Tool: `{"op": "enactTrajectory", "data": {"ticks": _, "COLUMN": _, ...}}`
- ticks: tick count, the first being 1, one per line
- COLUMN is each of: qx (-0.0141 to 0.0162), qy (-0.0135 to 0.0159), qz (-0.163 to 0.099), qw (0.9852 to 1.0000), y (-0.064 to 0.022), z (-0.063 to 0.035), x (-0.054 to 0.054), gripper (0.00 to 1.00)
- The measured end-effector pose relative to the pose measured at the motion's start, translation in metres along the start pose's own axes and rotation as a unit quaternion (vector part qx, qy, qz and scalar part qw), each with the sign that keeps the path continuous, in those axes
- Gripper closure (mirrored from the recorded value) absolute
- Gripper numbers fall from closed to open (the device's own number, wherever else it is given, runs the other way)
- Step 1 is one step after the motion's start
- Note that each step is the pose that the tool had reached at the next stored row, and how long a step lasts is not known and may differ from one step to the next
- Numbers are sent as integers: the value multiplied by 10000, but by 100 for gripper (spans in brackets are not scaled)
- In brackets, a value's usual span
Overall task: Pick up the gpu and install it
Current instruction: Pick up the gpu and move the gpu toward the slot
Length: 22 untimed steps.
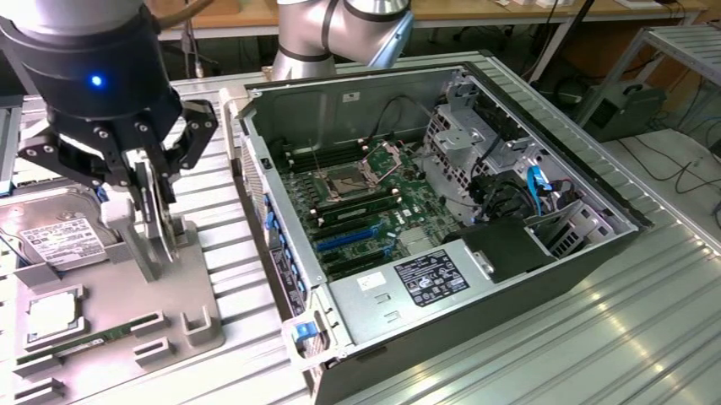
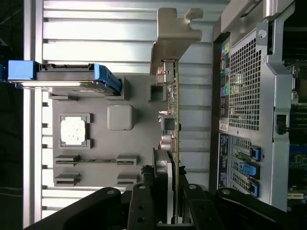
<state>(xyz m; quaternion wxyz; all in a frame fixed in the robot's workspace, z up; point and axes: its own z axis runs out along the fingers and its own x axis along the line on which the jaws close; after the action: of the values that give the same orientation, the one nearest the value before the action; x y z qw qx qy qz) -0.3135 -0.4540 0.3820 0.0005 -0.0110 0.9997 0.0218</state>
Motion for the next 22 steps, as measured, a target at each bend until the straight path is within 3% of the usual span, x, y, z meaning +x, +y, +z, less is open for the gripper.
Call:
{"op": "enactTrajectory", "data": {"ticks": 2, "qx": 0, "qy": 0, "qz": 0, "qw": 10000, "y": 5, "z": -104, "x": 0, "gripper": 72}}
{"op": "enactTrajectory", "data": {"ticks": 10, "qx": 0, "qy": -1, "qz": 0, "qw": 10000, "y": 16, "z": -367, "x": -1, "gripper": 72}}
{"op": "enactTrajectory", "data": {"ticks": 15, "qx": 0, "qy": -5, "qz": -1, "qw": 10000, "y": 17, "z": -405, "x": -1, "gripper": 72}}
{"op": "enactTrajectory", "data": {"ticks": 16, "qx": 8, "qy": -4, "qz": -1, "qw": 10000, "y": 18, "z": -406, "x": 0, "gripper": 72}}
{"op": "enactTrajectory", "data": {"ticks": 18, "qx": 106, "qy": -1, "qz": 0, "qw": 9999, "y": 18, "z": -405, "x": 0, "gripper": 72}}
{"op": "enactTrajectory", "data": {"ticks": 22, "qx": 125, "qy": -1, "qz": 0, "qw": 9999, "y": 18, "z": -405, "x": -31, "gripper": 72}}
